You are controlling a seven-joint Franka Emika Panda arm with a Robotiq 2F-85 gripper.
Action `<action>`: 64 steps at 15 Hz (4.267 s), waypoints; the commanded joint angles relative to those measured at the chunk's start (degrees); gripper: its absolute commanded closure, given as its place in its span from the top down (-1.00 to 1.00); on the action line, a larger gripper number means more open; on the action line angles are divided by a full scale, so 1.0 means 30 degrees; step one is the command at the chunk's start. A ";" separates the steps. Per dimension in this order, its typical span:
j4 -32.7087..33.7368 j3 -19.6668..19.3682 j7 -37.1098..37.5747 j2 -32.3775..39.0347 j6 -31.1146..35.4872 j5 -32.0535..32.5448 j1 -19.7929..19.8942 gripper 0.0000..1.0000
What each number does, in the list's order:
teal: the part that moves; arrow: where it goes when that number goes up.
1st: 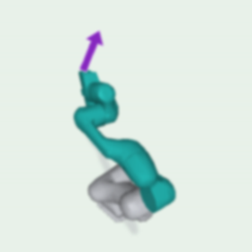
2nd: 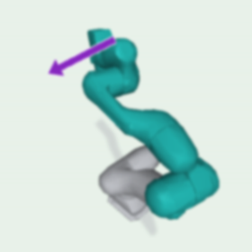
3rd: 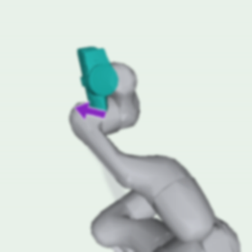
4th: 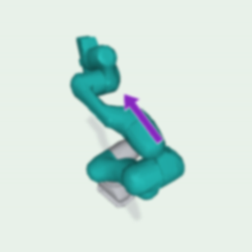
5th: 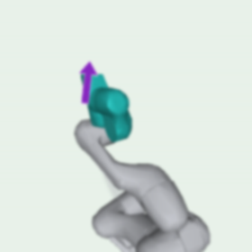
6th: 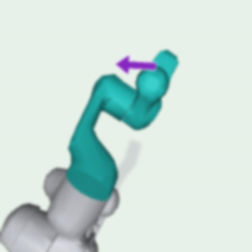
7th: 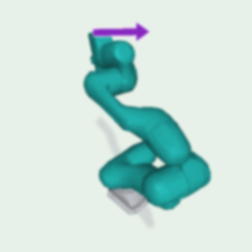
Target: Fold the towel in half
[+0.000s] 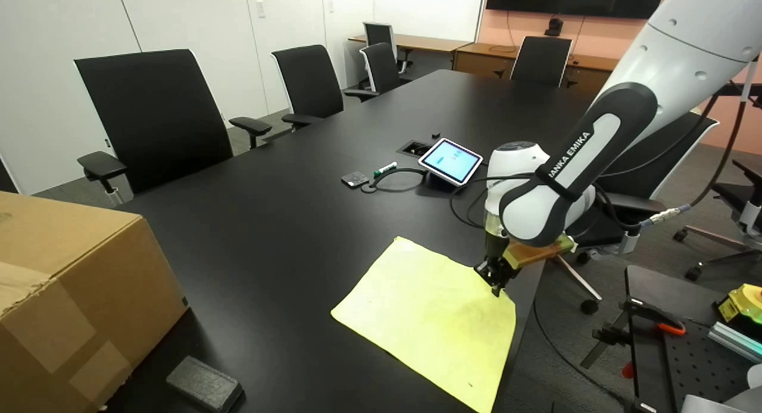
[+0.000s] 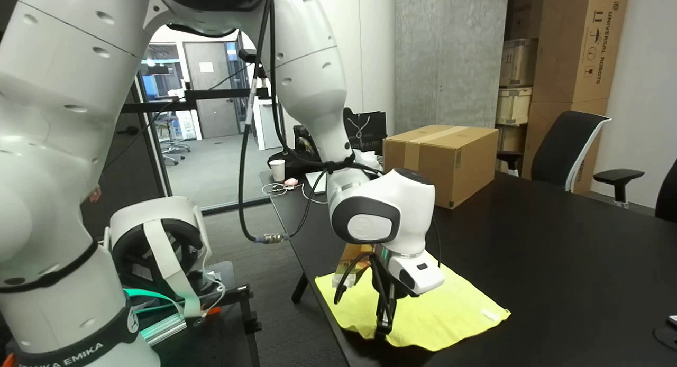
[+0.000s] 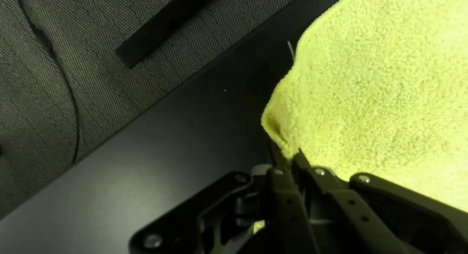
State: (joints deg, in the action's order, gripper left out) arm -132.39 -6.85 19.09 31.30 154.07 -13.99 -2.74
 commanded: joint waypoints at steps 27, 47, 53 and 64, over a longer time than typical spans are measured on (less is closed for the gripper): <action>1.9975 0.0900 0.1587 0.8972 -0.6858 -0.0225 0.1913 -0.91; 0.8342 0.3381 -0.5056 0.3421 0.0896 -0.0169 0.3610 1.00; 0.2985 0.5581 -1.0363 0.1370 0.1769 0.0253 0.4658 1.00; 0.2144 0.4305 -1.3507 0.1407 0.0862 0.6976 0.2450 1.00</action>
State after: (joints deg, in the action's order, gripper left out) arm -125.73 8.31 -18.86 37.12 156.91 2.05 6.98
